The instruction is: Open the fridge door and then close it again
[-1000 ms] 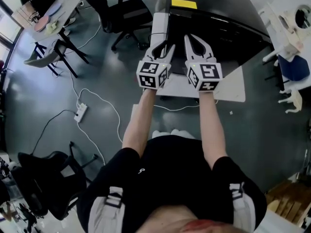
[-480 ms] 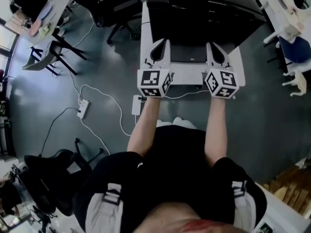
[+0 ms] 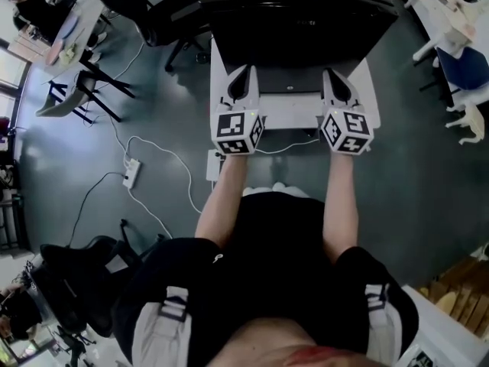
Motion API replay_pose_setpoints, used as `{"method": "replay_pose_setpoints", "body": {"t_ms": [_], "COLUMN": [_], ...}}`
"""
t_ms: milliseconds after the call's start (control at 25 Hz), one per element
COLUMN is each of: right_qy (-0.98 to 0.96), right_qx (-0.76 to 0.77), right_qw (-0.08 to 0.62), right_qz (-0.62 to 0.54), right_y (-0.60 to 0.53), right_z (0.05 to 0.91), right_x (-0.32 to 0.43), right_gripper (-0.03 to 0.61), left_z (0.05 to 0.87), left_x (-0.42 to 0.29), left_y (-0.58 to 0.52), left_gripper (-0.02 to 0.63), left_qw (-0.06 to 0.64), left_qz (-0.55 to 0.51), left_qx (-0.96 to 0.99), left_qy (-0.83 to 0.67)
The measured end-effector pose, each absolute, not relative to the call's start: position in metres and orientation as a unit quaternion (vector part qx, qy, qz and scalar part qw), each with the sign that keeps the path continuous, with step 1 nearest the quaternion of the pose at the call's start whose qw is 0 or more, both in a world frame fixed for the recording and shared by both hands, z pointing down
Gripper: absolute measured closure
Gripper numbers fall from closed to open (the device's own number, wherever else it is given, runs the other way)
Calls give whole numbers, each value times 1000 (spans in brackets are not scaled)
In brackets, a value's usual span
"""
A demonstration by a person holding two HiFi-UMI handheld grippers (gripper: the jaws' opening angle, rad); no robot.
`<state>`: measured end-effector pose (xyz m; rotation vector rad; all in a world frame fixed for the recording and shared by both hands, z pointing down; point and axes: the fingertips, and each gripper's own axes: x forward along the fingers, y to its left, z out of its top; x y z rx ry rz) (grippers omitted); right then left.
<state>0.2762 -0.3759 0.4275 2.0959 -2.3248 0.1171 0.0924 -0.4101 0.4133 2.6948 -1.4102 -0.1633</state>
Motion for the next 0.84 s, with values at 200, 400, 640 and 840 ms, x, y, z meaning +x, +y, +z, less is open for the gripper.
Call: {"method": "replay_pose_setpoints", "body": {"t_ms": [200, 400, 640, 840], "right_qy": [-750, -752, -747, -752], "right_qx": [661, 659, 664, 658], "right_qw": [-7, -12, -14, -11], "right_qz": [35, 32, 31, 32], "right_y": [-376, -376, -374, -372], "right_z": [424, 420, 421, 424], "right_x": [279, 281, 285, 283], "right_gripper": [584, 586, 586, 586], "left_z": [410, 409, 410, 414], "left_x": [95, 98, 102, 104], "left_y": [-409, -406, -404, -403], "left_gripper": [615, 615, 615, 615], "left_qw": [43, 42, 38, 41], "left_qz": [-53, -51, -47, -42], "left_qx": [881, 881, 880, 879], "left_qy": [-468, -468, -471, -472]}}
